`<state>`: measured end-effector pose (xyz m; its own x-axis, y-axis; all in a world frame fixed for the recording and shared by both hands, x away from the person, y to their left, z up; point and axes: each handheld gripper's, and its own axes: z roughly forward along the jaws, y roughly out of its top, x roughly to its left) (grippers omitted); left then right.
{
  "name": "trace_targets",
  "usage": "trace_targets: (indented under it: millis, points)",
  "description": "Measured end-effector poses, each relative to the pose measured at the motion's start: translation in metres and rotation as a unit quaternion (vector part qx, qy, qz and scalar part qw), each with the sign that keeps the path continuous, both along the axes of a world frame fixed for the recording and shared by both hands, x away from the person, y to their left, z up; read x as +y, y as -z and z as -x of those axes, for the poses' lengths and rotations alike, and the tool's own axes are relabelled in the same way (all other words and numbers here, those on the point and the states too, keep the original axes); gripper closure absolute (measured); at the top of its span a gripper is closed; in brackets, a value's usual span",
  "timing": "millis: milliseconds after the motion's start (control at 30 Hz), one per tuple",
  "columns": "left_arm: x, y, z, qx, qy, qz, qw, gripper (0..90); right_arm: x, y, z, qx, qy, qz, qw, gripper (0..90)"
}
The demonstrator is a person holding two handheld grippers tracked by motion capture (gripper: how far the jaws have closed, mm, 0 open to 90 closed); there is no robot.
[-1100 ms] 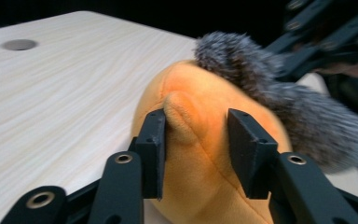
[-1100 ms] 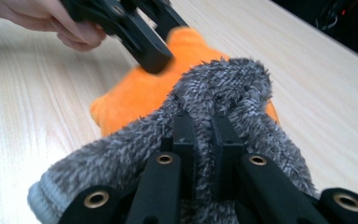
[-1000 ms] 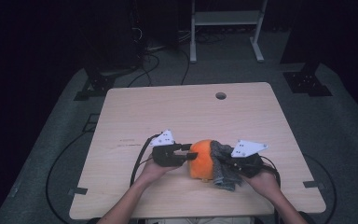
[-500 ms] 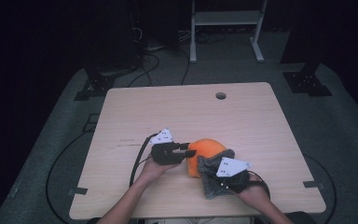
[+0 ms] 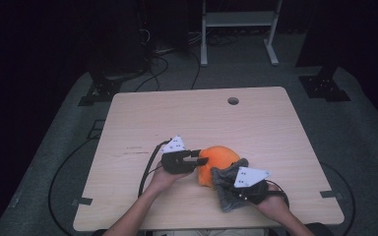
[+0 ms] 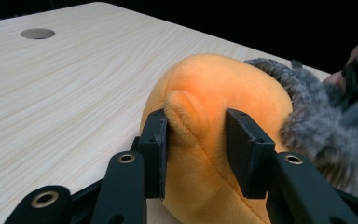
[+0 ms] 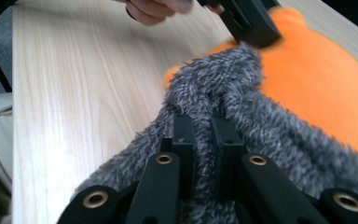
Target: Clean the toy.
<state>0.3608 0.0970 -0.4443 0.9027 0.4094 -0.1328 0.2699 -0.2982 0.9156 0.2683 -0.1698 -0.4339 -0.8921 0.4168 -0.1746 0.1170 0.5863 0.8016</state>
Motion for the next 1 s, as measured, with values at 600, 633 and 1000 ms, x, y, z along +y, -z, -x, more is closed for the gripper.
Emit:
trace_targets:
  millis: [600, 633, 1000]
  points:
    - [0.001, 0.000, 0.001, -0.012, 0.004, -0.013, 0.9998, 59.7, -0.043, -0.010, -0.029, 0.006, 0.053, -0.033, 0.9980, 81.9]
    - [0.000, -0.001, 0.002, -0.017, 0.004, -0.021, 0.9996, 59.8, -0.046, -0.010, -0.031, 0.007, 0.058, -0.031, 0.9978, 81.9]
    - [0.004, -0.009, 0.000, 0.012, 0.009, 0.004, 0.9999, 46.2, -0.046, -0.013, -0.053, 0.077, 0.066, -0.095, 0.9903, 81.5]
